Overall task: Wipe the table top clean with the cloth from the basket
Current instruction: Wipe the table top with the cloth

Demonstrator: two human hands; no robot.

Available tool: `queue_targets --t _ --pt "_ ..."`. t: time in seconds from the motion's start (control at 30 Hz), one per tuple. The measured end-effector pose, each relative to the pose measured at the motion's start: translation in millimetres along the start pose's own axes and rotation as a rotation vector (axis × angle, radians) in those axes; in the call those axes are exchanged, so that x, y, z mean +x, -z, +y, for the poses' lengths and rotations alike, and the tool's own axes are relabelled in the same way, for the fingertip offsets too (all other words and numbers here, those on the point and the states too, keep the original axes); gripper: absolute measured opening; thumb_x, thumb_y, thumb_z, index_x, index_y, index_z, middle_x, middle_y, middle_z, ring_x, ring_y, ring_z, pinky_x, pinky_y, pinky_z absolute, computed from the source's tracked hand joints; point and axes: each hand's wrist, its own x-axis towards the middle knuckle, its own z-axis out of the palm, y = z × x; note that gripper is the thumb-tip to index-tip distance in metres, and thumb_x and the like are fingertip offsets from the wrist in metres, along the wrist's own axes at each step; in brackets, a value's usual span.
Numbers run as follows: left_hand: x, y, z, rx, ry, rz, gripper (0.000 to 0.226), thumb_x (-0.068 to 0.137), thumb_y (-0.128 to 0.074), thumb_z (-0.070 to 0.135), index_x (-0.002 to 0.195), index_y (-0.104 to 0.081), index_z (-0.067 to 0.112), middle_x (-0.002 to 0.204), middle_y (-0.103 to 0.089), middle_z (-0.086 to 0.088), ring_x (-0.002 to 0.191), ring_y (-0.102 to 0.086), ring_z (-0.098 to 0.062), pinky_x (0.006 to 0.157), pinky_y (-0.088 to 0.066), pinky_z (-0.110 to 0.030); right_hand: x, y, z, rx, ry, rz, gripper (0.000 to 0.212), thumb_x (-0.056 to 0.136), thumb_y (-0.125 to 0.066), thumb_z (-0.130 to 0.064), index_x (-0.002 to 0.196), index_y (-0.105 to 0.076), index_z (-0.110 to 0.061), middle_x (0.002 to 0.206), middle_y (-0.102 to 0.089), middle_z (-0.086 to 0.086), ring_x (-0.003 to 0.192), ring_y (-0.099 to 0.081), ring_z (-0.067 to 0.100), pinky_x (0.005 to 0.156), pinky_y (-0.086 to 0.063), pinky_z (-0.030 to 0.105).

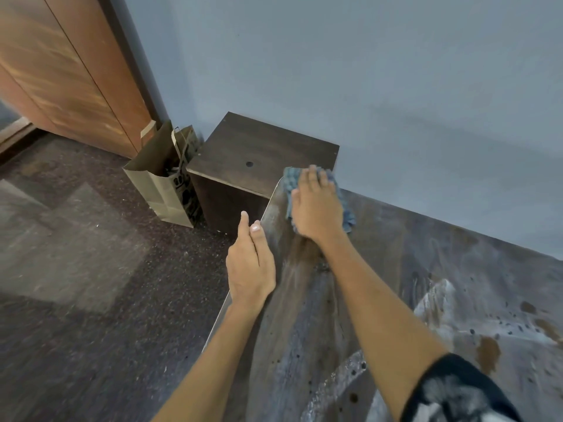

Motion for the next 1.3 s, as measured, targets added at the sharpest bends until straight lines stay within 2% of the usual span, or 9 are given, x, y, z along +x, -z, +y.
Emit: queue_targets --t 0.23,0.47,0.6,0.7,0.77,0.87,0.97,1.03,1.3 --pt "1 6 -9 -0.065 0.01 -0.031 0.048 0.101 -0.027 0.029 0.142 -0.033 0.005 0.045 -0.04 0.013 0.042 -0.046 -0.004 0.046 -0.036 -0.017 -55 4 18 0.023 0.585 -0.139 0.051 0.103 -0.023 -0.028 0.15 -0.015 -0.012 0.158 -0.012 0.003 0.146 -0.008 0.016 0.115 0.003 0.026" --pt "0 4 -10 -0.037 0.011 -0.038 0.049 0.101 -0.024 0.031 0.144 -0.031 0.008 0.062 -0.047 0.026 0.043 -0.046 -0.008 0.05 -0.044 -0.033 -1 3 19 0.007 -0.043 0.016 0.051 0.103 -0.019 -0.027 0.15 -0.015 -0.008 0.159 -0.012 0.008 0.147 -0.008 0.023 0.12 -0.008 0.037" --pt "-1 7 -6 -0.012 -0.033 -0.041 0.047 0.101 -0.025 0.029 0.141 -0.036 0.007 0.107 -0.069 0.002 0.07 -0.064 -0.024 0.066 -0.049 -0.031 -11 -6 -12 0.019 0.154 -0.002 0.051 0.103 -0.02 -0.029 0.15 -0.016 -0.011 0.159 -0.014 0.006 0.147 -0.009 0.022 0.119 -0.01 0.037" --pt "-2 8 -4 -0.006 -0.082 -0.017 0.046 0.101 -0.027 0.028 0.138 -0.041 0.005 0.088 -0.069 0.005 0.065 -0.061 -0.008 0.063 -0.043 -0.014 -41 -7 -4 0.029 0.364 -0.058 0.05 0.103 -0.02 -0.032 0.151 -0.015 -0.016 0.159 -0.015 0.0 0.147 -0.009 0.016 0.118 -0.005 0.032" --pt "-2 7 -3 -0.001 -0.079 -0.023 0.045 0.101 -0.027 0.027 0.137 -0.042 0.004 0.092 -0.07 -0.006 0.068 -0.061 -0.006 0.068 -0.048 -0.021 -55 -4 14 0.034 0.396 -0.082 0.05 0.102 -0.02 -0.033 0.151 -0.016 -0.019 0.158 -0.015 -0.004 0.146 -0.009 0.011 0.118 -0.004 0.032" --pt "-2 7 -3 -0.026 -0.06 -0.018 0.046 0.102 -0.026 0.027 0.136 -0.044 0.003 0.094 -0.07 -0.009 0.063 -0.06 -0.008 0.065 -0.052 -0.037 -51 4 43 0.036 0.231 -0.046 0.05 0.102 -0.022 -0.034 0.15 -0.018 -0.021 0.158 -0.017 -0.006 0.146 -0.012 0.011 0.118 -0.008 0.036" --pt "-4 6 -4 -0.029 -0.053 -0.008 0.053 0.099 -0.023 0.037 0.139 -0.039 0.007 0.06 -0.047 0.019 0.055 -0.055 -0.013 0.06 -0.047 -0.03 -24 10 49 0.011 0.005 -0.015 0.051 0.102 -0.021 -0.031 0.15 -0.018 -0.015 0.158 -0.017 0.0 0.146 -0.014 0.018 0.119 -0.013 0.039" --pt "-4 5 -5 -0.036 -0.032 0.001 0.059 0.096 -0.022 0.044 0.141 -0.036 0.009 0.053 -0.047 0.013 0.047 -0.047 -0.014 0.053 -0.042 -0.029 -4 10 33 0.023 -0.067 -0.028 0.052 0.102 -0.019 -0.03 0.151 -0.016 -0.013 0.159 -0.014 0.003 0.146 -0.012 0.021 0.119 -0.011 0.041" --pt "-5 5 -7 -0.101 -0.053 -0.004 0.065 0.094 -0.024 0.048 0.145 -0.027 0.008 0.056 -0.058 -0.009 0.043 -0.044 -0.009 0.046 -0.036 -0.021 -1 -5 -6 0.026 0.099 -0.022 0.051 0.102 -0.02 -0.033 0.15 -0.015 -0.016 0.159 -0.016 0.001 0.147 -0.01 0.023 0.119 -0.006 0.041"
